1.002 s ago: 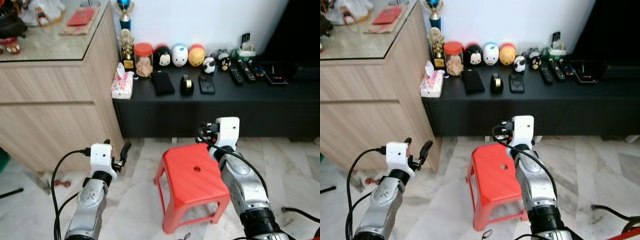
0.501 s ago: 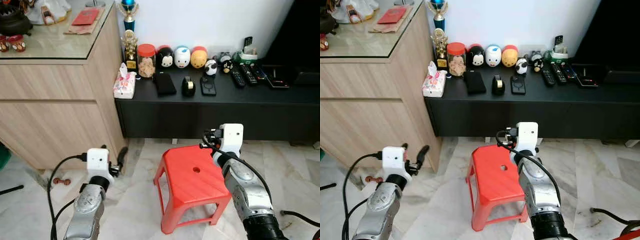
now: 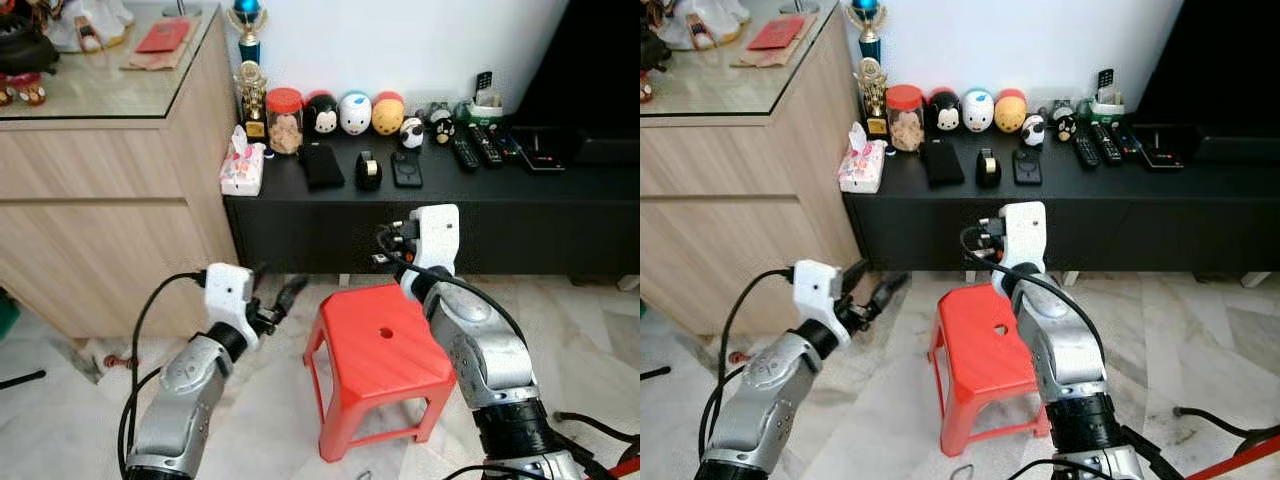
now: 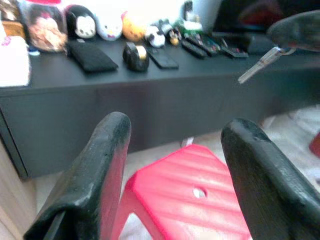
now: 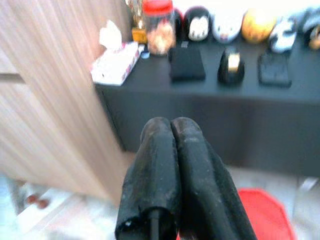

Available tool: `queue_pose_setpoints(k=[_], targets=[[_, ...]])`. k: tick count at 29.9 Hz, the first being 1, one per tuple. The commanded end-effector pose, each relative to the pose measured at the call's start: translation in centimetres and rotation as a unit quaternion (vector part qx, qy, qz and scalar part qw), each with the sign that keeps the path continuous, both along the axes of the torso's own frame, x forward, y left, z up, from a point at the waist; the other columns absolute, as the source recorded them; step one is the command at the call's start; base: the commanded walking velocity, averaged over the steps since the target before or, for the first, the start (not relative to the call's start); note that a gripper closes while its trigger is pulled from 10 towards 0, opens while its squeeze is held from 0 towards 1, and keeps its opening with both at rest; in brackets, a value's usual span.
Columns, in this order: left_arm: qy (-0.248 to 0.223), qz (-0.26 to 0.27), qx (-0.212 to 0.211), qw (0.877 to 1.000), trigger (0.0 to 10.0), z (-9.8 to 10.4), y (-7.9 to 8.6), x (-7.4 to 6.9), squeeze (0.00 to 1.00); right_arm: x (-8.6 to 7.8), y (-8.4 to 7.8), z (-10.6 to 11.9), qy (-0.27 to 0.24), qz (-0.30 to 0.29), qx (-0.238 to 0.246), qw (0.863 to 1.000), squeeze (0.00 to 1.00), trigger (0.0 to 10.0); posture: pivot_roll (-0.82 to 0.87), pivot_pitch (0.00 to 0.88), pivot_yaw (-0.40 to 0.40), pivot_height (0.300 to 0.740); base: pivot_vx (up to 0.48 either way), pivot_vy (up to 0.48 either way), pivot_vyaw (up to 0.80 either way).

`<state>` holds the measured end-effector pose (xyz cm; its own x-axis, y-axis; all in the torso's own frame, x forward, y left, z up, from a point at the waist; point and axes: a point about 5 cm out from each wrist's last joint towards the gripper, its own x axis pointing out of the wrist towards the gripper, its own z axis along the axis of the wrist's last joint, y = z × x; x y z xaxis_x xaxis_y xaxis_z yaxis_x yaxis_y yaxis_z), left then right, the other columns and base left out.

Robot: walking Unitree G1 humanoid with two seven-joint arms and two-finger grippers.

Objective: Hang keys on a hook

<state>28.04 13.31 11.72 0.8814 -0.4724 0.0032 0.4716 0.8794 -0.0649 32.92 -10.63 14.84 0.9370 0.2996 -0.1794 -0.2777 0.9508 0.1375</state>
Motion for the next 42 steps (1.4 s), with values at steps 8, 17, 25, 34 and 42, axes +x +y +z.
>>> queue_pose_setpoints(k=[8, 17, 25, 34, 42], targets=[[0.008, -0.075, -0.015, 0.997, 10.0, 1.3, -1.9, -0.9, 0.0, -1.0, 1.5, 0.7, 0.042, 0.036, 0.026, 0.998, 0.0, 10.0, -0.09, 0.068, -0.045, 0.74, 0.0, 0.0, 0.0], [0.012, -0.106, -0.009, 0.994, 10.0, 1.4, -3.0, -1.1, 0.0, -1.4, 2.0, 1.1, 0.073, 0.041, 0.04, 0.996, 0.0, 10.0, -0.09, 0.053, -0.049, 0.74, 0.0, 0.0, 0.0], [0.012, -0.129, 0.014, 0.991, 10.0, 1.3, -3.6, -1.5, 0.0, -1.7, 4.1, 2.2, 0.089, 0.049, 0.088, 0.991, 0.0, 10.0, -0.09, 0.048, -0.054, 0.74, 0.0, 0.0, 0.0], [0.009, -0.142, 0.012, 0.99, 10.0, 1.5, -4.1, -1.6, 0.0, -2.5, 5.8, 2.5, 0.102, 0.079, 0.103, 0.986, 0.0, 10.0, -0.09, 0.052, -0.05, 0.74, 0.0, 0.0, 0.0], [-0.004, -0.124, 0.028, 0.992, 10.0, 1.4, -4.0, -1.1, 0.0, -2.6, 5.9, 2.6, 0.104, 0.082, 0.105, 0.986, 0.0, 10.0, -0.1, 0.066, -0.051, 0.74, 0.0, 0.0, 0.0]])
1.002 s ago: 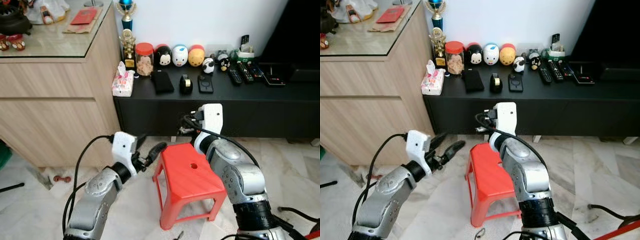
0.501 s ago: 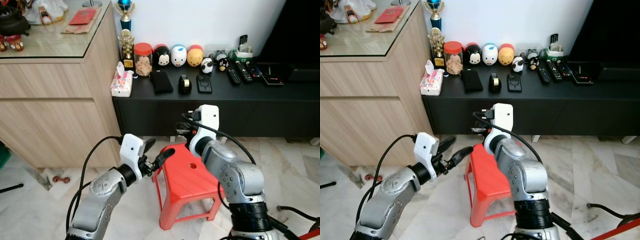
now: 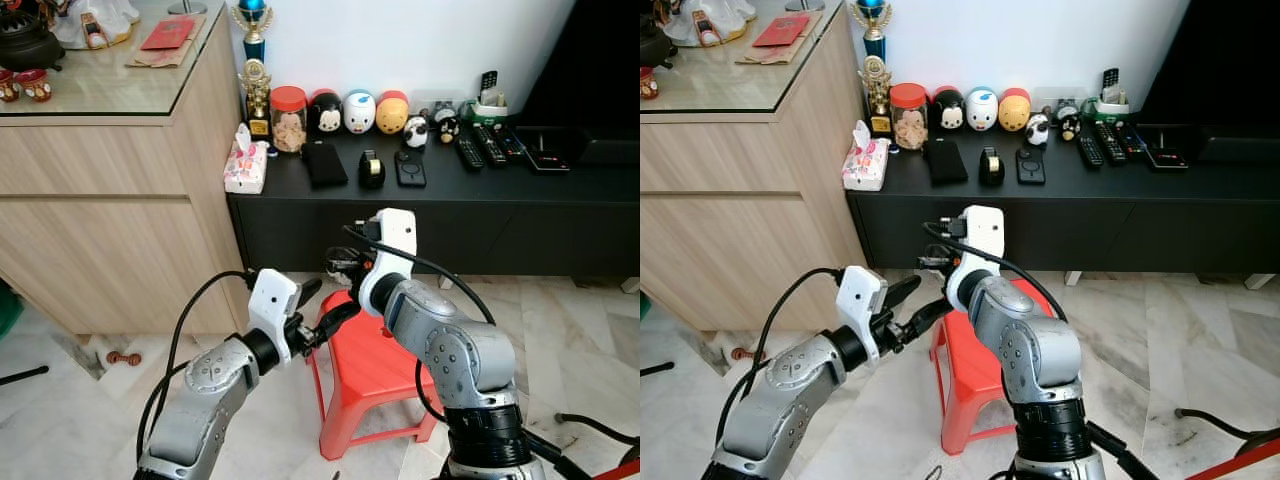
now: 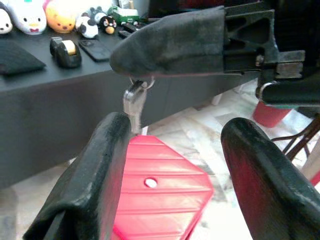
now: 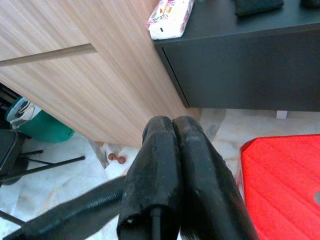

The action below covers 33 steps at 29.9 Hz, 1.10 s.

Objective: Hang keys on a hook

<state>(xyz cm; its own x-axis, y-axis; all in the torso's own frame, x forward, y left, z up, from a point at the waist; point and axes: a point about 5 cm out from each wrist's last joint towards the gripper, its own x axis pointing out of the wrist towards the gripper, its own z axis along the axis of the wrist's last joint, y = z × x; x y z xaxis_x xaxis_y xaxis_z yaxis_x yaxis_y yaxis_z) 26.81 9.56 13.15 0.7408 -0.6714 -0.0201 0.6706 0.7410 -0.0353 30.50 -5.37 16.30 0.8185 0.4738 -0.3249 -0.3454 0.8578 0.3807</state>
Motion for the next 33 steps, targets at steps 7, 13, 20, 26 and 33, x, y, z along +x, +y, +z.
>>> queue_pose_setpoints(k=[7, 13, 20, 26, 33], targets=[[-0.029, 0.015, 0.018, 0.999, 10.0, 0.3, -0.1, 0.8, 0.0, -0.4, 1.1, 1.6, -0.019, 0.028, 0.02, 0.999, 0.0, 10.0, -0.1, 0.079, -0.057, 0.74, 0.0, 0.0, 0.0], [-0.044, 0.008, 0.03, 0.999, 10.0, 0.2, -0.2, 1.2, 0.0, -0.9, 1.9, 1.8, -0.026, 0.064, 0.021, 0.997, 0.0, 10.0, -0.1, 0.087, -0.059, 0.74, 0.0, 0.0, 0.0], [-0.054, -0.001, 0.042, 0.998, 10.0, -0.2, -0.2, 1.5, 0.0, -1.0, 1.9, 1.8, -0.025, 0.066, 0.019, 0.997, 0.0, 10.0, -0.1, 0.092, -0.06, 0.74, 0.0, 0.0, 0.0], [-0.067, 0.006, 0.038, 0.997, 10.0, -0.3, -0.3, 1.8, 0.0, -1.1, 2.0, 2.0, -0.028, 0.078, 0.019, 0.996, 0.0, 10.0, -0.11, 0.098, -0.065, 0.74, 0.0, 0.0, 0.0], [-0.086, 0.018, 0.041, 0.995, 10.0, -0.2, -0.3, 2.1, 0.0, -1.2, 2.1, 2.0, -0.027, 0.081, 0.019, 0.996, 0.0, 10.0, -0.11, 0.101, -0.066, 0.74, 0.0, 0.0, 0.0]])
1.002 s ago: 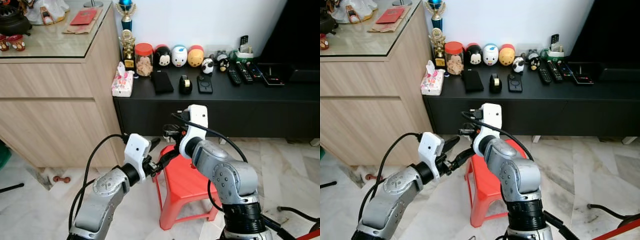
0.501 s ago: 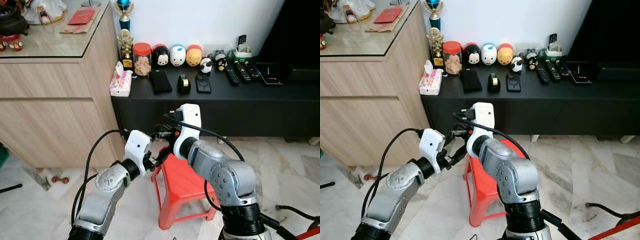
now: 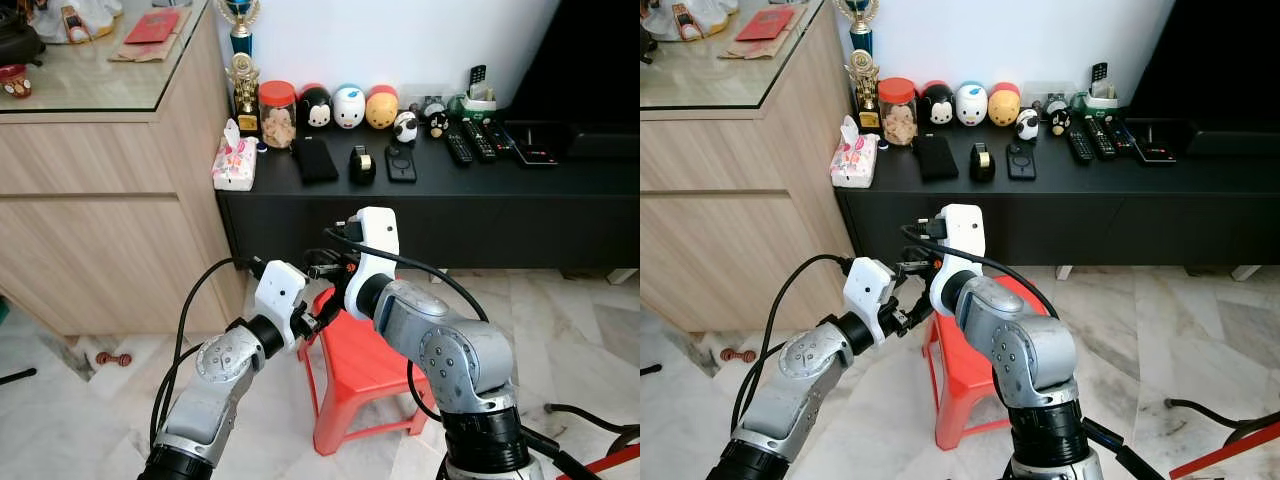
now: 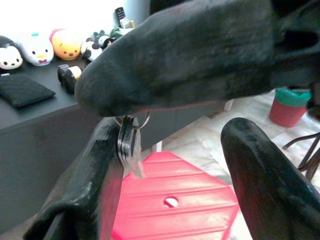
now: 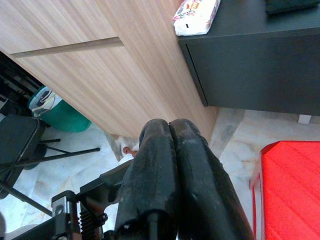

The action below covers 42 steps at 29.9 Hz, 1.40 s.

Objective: Hang keys on a hook

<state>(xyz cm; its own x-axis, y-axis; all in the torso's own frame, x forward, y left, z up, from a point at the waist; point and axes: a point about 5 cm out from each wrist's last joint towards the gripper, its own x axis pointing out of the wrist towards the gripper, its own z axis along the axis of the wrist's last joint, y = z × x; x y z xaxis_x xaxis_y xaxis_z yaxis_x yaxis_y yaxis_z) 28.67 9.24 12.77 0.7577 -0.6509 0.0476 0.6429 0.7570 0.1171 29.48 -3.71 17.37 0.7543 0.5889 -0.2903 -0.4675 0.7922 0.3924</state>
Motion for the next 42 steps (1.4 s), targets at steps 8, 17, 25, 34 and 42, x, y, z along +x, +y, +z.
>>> queue_pose_setpoints(k=[8, 17, 25, 34, 42], targets=[[-0.016, 0.005, 0.004, 1.0, 10.0, 0.26, -0.01, 0.34, 0.0, -0.25, 0.48, 0.86, -0.013, 0.017, 0.006, 1.0, 0.0, 10.0, -0.11, 0.102, -0.069, 0.74, 0.0, 0.0, 0.0], [-0.02, 0.011, 0.002, 1.0, 7.9, 0.14, 0.07, 0.48, 0.0, -0.21, 0.49, 0.82, -0.012, 0.018, 0.005, 1.0, 0.0, 10.0, -0.11, 0.102, -0.07, 0.74, 0.0, 0.0, 0.0], [-0.019, 0.014, 0.002, 1.0, 0.0, 0.04, 0.12, 0.49, 0.0, -0.22, 0.51, 0.8, -0.012, 0.018, 0.005, 1.0, 0.0, 10.0, -0.11, 0.102, -0.069, 0.74, 0.0, 0.0, 0.0], [-0.02, 0.014, -0.001, 1.0, 0.0, 0.08, 0.14, 0.52, 0.0, -0.21, 0.55, 0.73, -0.011, 0.018, 0.005, 1.0, 0.0, 10.0, -0.11, 0.103, -0.069, 0.74, 0.0, 0.0, 0.0], [-0.019, 0.015, -0.005, 1.0, 0.0, 0.11, 0.13, 0.55, 0.0, -0.2, 0.54, 0.72, -0.011, 0.017, 0.006, 1.0, 0.0, 10.0, -0.11, 0.104, -0.069, 0.74, 0.0, 0.0, 0.0]])
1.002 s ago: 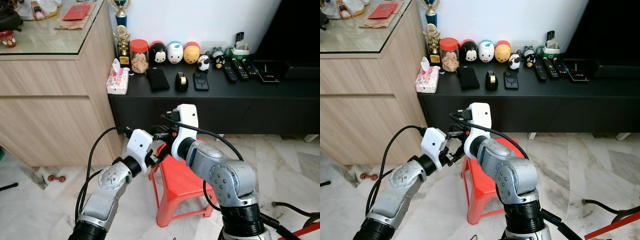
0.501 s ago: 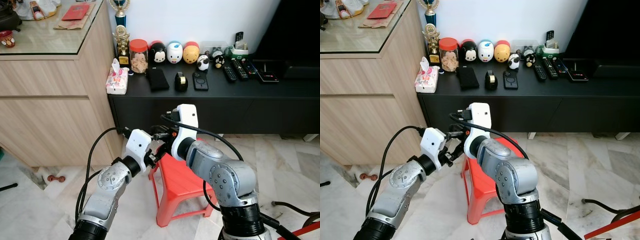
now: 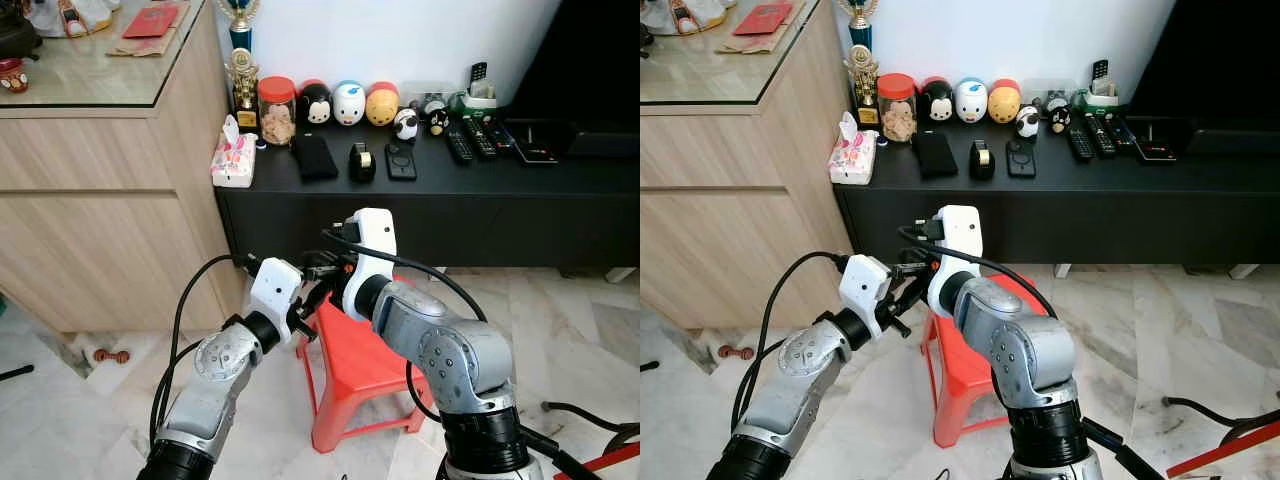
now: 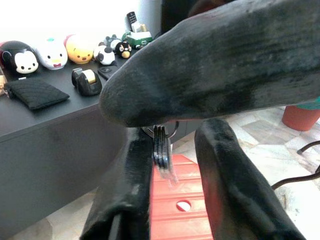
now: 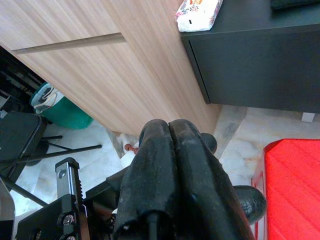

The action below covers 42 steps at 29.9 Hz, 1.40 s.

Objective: Hang keys on a hook

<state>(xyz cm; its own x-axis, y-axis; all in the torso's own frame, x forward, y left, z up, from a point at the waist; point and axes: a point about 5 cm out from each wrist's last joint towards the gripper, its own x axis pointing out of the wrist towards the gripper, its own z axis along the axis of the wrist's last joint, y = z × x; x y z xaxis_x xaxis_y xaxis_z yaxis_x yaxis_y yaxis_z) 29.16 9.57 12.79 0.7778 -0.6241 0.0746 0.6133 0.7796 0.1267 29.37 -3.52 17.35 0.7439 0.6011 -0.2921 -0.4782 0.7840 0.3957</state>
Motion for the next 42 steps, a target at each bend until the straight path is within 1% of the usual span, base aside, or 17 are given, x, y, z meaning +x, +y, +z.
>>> queue_pose_setpoints(k=[1, 8, 13, 21, 24, 26, 27, 28, 31, 34, 37, 42], targets=[[-0.005, -0.002, -0.002, 1.0, 0.0, 0.1, -0.2, 0.1, 0.0, -0.1, 0.4, 0.7, -0.013, 0.009, 0.005, 1.0, 0.0, 10.0, -0.11, 0.104, -0.069, 0.74, 0.0, 0.0, 0.0], [-0.006, 0.0, -0.009, 1.0, 0.0, 0.3, -0.2, 0.1, 0.0, -0.1, 0.4, 0.7, -0.012, 0.009, 0.005, 1.0, 0.0, 10.0, -0.11, 0.104, -0.069, 0.74, 0.0, 0.0, 0.0], [-0.009, 0.005, -0.034, 0.999, 0.0, 0.8, -0.1, 0.3, 0.0, -0.2, 0.4, 0.7, -0.011, 0.01, 0.005, 1.0, 0.0, 10.0, -0.11, 0.105, -0.07, 0.74, 0.0, 0.0, 0.0], [-0.014, 0.004, -0.044, 0.999, 0.0, 1.2, -0.1, 0.2, 0.0, -0.2, 0.3, 0.7, -0.01, 0.009, 0.006, 1.0, 0.0, 10.0, -0.11, 0.107, -0.07, 0.74, 0.0, 0.0, 0.0], [-0.015, -0.003, -0.043, 0.999, 0.0, 1.2, -0.2, 0.1, 0.0, 0.0, 0.1, 0.7, -0.013, -0.003, 0.007, 1.0, 0.0, 10.0, -0.11, 0.106, -0.07, 0.74, 0.0, 0.0, 0.0], [-0.014, -0.006, -0.043, 0.999, 0.0, 1.1, -0.3, -0.1, 0.0, 0.2, -0.2, 0.8, -0.016, -0.014, 0.007, 1.0, 0.0, 10.0, -0.11, 0.106, -0.07, 0.74, 0.0, 0.0, 0.0], [-0.012, -0.007, -0.041, 0.999, 0.0, 1.0, -0.3, -0.2, 0.0, 0.4, -0.7, 0.7, -0.017, -0.022, 0.004, 1.0, 0.0, 10.0, -0.11, 0.106, -0.069, 0.74, 0.0, 0.0, 0.0], [-0.011, -0.008, -0.039, 0.999, 0.0, 0.9, -0.3, -0.2, 0.0, 0.8, -1.5, 0.6, -0.019, -0.035, 0.0, 0.999, 0.0, 10.0, -0.11, 0.107, -0.069, 0.74, 0.0, 0.0, 0.0], [-0.009, -0.008, -0.039, 0.999, 0.0, 0.8, -0.2, -0.3, 0.0, 1.1, -2.5, 0.4, -0.019, -0.05, -0.006, 0.999, 0.0, 10.0, -0.11, 0.106, -0.069, 0.74, 0.0, 0.0, 0.0], [-0.008, -0.008, -0.038, 0.999, 0.0, 0.8, -0.2, -0.3, 0.0, 1.3, -2.8, 0.4, -0.019, -0.055, -0.008, 0.998, 0.0, 10.0, -0.11, 0.106, -0.069, 0.74, 0.0, 0.0, 0.0], [-0.006, -0.007, -0.036, 0.999, 0.0, 0.7, 0.0, -0.3, 0.0, 1.7, -3.7, 0.3, -0.02, -0.071, -0.016, 0.997, 0.0, 10.0, -0.11, 0.105, -0.066, 0.74, 0.0, 0.0, 0.0], [-0.006, -0.009, -0.035, 0.999, 0.0, 0.7, 0.0, -0.3, 0.0, 1.8, -3.8, 0.3, -0.021, -0.074, -0.016, 0.997, 0.0, 10.0, -0.11, 0.104, -0.065, 0.74, 0.0, 0.0, 0.0]])
